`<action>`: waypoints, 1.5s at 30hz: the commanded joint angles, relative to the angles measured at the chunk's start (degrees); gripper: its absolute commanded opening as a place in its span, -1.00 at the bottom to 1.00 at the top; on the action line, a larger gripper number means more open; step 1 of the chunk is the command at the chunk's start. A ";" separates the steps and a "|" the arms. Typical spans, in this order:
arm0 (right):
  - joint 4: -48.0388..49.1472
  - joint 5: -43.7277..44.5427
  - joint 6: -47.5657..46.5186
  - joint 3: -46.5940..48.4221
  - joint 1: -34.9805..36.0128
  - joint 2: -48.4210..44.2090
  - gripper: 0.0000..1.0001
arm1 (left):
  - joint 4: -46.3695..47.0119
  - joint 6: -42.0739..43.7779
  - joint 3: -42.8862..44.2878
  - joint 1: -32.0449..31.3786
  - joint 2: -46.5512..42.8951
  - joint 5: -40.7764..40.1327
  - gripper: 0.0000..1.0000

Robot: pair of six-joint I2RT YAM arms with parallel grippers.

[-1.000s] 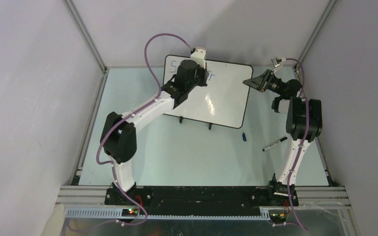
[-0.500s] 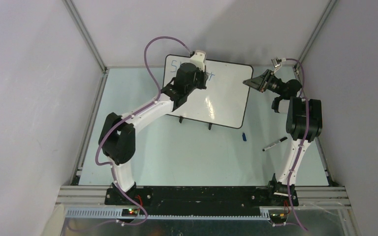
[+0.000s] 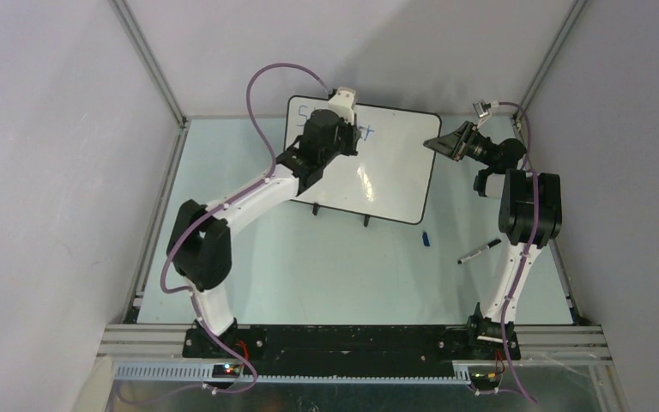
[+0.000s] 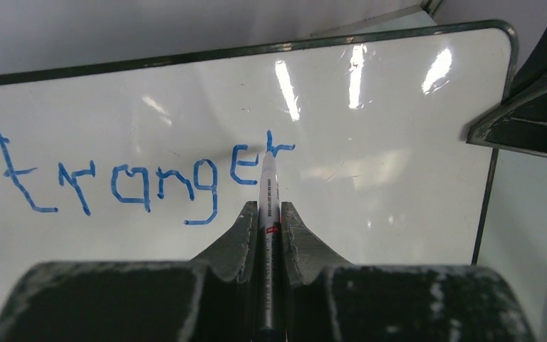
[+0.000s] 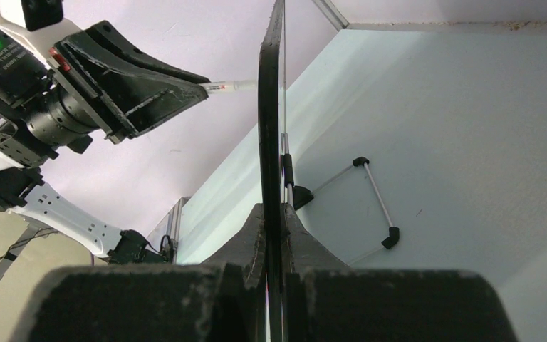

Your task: Write a sentence on the whiteboard

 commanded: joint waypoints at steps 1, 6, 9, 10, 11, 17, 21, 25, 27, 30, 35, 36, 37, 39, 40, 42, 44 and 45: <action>2.35 0.02 2.22 0.31 -0.59 -4.19 -1.00 | 2.11 0.05 -0.60 -0.11 -6.97 0.88 -1.00; 2.38 0.18 2.35 0.28 -0.59 -4.22 -1.00 | 3.86 -0.08 -6.17 -0.14 -11.43 0.44 -1.00; 2.35 0.27 2.30 0.39 -0.51 -4.15 -1.00 | 4.62 -0.51 -10.26 -0.15 -15.14 -1.40 -1.00; 2.37 0.28 2.37 0.36 -0.51 -4.14 -1.00 | 5.28 -0.84 -12.69 -0.11 -15.90 -2.35 -1.00; 2.35 0.40 2.34 0.32 -0.50 -4.13 -1.00 | 5.70 -1.01 -14.42 -0.06 -17.29 -2.85 -1.00; 2.39 0.81 2.61 0.39 -0.42 -3.97 -1.00 | 9.23 -1.87 -24.52 -0.07 -23.62 -9.52 -1.00; 2.33 0.55 2.51 0.42 -0.14 -4.15 -1.00 | 12.76 -2.64 -32.78 0.06 -28.22 -14.66 -1.00; 2.34 0.39 2.39 0.34 0.10 -4.07 -1.00 | 16.13 -3.61 -38.28 0.08 -32.36 -17.90 -0.99; 2.38 0.34 2.40 0.33 0.11 -4.00 -1.00 | 17.85 -4.42 -40.53 0.17 -33.71 -19.04 -0.99; 2.38 0.22 2.32 0.34 0.16 -4.03 -1.00 | 20.12 -5.59 -42.49 0.19 -34.16 -19.21 -0.98; 2.32 0.20 2.32 0.33 0.36 -3.89 -1.00 | 20.24 -7.15 -41.10 0.25 -30.66 -17.84 -0.99; 2.32 0.31 2.32 0.33 0.44 -3.88 -1.00 | 20.08 -7.53 -40.76 0.19 -29.99 -17.53 -1.00; 2.34 0.35 2.31 0.33 0.45 -3.87 -1.00 | 20.00 -7.70 -40.03 0.22 -28.83 -16.95 -1.00; 2.35 0.35 2.29 0.33 0.46 -3.87 -1.00 | 19.20 -8.03 -38.81 0.18 -27.43 -16.58 -1.00; 2.34 0.37 2.30 0.33 0.46 -3.87 -1.00 | 18.79 -8.46 -38.52 0.17 -27.06 -16.60 -1.00; 2.36 0.31 2.30 0.38 0.46 -3.87 -1.00 | 18.68 -9.07 -37.59 0.17 -25.96 -16.99 -1.00; 2.35 0.29 2.33 0.37 0.39 -3.87 -1.00 | 18.59 -9.51 -36.86 0.18 -24.80 -17.17 -1.00; 2.34 0.29 2.36 0.39 0.29 -3.91 -1.00 | 18.64 -9.61 -36.58 0.21 -24.11 -17.29 -1.00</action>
